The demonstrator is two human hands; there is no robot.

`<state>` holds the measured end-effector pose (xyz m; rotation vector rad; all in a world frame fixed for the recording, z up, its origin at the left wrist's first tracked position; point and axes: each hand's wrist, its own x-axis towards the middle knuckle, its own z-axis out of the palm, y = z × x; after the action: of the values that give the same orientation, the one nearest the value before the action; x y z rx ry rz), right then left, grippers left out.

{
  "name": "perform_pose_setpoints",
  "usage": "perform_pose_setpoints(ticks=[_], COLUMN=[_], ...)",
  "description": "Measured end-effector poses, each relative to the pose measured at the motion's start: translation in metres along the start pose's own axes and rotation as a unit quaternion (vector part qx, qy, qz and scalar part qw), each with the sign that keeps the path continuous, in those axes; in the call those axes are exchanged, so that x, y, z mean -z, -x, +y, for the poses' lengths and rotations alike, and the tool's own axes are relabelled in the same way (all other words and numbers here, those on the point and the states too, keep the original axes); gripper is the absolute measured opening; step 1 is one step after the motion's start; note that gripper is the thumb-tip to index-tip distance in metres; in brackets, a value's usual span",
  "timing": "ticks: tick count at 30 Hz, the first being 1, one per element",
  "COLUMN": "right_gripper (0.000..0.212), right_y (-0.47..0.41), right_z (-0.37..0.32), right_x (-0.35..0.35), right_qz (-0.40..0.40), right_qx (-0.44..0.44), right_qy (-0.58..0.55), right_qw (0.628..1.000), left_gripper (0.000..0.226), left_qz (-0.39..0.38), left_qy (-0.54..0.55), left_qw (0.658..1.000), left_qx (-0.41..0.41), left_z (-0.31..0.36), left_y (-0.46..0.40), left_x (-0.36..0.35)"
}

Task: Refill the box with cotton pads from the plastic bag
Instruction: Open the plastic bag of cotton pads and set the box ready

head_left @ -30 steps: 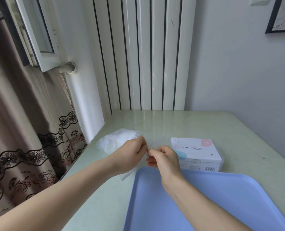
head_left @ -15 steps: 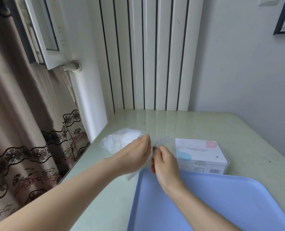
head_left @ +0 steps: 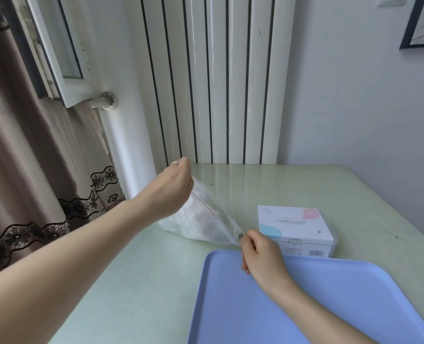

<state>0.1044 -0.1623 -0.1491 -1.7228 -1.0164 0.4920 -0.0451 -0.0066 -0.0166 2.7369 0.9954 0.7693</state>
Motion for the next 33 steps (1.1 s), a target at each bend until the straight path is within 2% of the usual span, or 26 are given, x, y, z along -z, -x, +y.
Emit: perform_pose_setpoints(ticks=[5,8,10,14,16,18,19,21,23,25,28,29,30,33], right_gripper=[0.032,0.045,0.042,0.033,0.034,0.036,0.036,0.034,0.032,0.029,0.014,0.017,0.029,0.059], right_y=[0.001,-0.008,-0.014,-0.012,-0.008,-0.005,-0.003,0.0,0.007,0.008,0.006,0.003,0.003,0.006], right_z=[-0.009,-0.024,-0.027,-0.016,-0.011,-0.01,-0.011,-0.014,-0.015,-0.012,-0.001,0.005,0.011,0.028], right_x=[0.014,0.013,0.013,0.018,0.025,0.03,0.033,0.04,0.056,0.078,0.114,0.123,0.133,0.149], right_qz=[-0.026,-0.007,-0.009,-0.046,-0.057,-0.056,-0.063,-0.097,-0.122,-0.073,0.079,0.116,0.134,0.095], right_qx=[0.047,0.01,-0.001,0.032,0.048,0.063,0.069,0.074,0.081,0.114,0.149,0.131,0.097,-0.048], right_qy=[0.097,0.093,0.123,0.295,0.345,0.362,0.365,0.347,0.31,0.309,0.294,0.292,0.297,0.232], right_qw=[0.994,0.996,0.992,0.954,0.936,0.928,0.926,0.93,0.939,0.941,0.941,0.94,0.94,0.967], left_gripper=[0.022,0.024,0.026,0.021,0.025,0.032,0.028,0.015,0.019,0.018,0.023,0.029,0.036,0.047], left_qz=[-0.034,-0.058,-0.075,-0.081,-0.072,-0.074,-0.078,-0.065,-0.066,-0.077,-0.084,-0.089,-0.093,-0.104], left_qy=[-0.026,-0.044,-0.082,-0.207,-0.272,-0.319,-0.329,-0.33,-0.302,-0.256,-0.186,-0.174,-0.175,-0.22], left_qw=[0.998,0.994,0.988,0.963,0.944,0.923,0.917,0.915,0.924,0.938,0.956,0.959,0.957,0.94], left_qx=[-0.049,-0.086,-0.107,-0.152,-0.175,-0.203,-0.211,-0.224,-0.226,-0.221,-0.21,-0.206,-0.211,-0.239], left_z=[0.014,0.028,0.035,0.033,0.025,0.021,0.021,0.026,0.035,0.049,0.076,0.087,0.099,0.129], left_y=[0.005,0.01,0.011,0.013,0.011,0.011,0.013,0.018,0.026,0.031,0.028,0.026,0.023,0.017], left_x=[0.002,-0.003,-0.005,-0.003,0.003,0.009,0.012,0.015,0.014,0.009,-0.011,-0.021,-0.034,-0.075])
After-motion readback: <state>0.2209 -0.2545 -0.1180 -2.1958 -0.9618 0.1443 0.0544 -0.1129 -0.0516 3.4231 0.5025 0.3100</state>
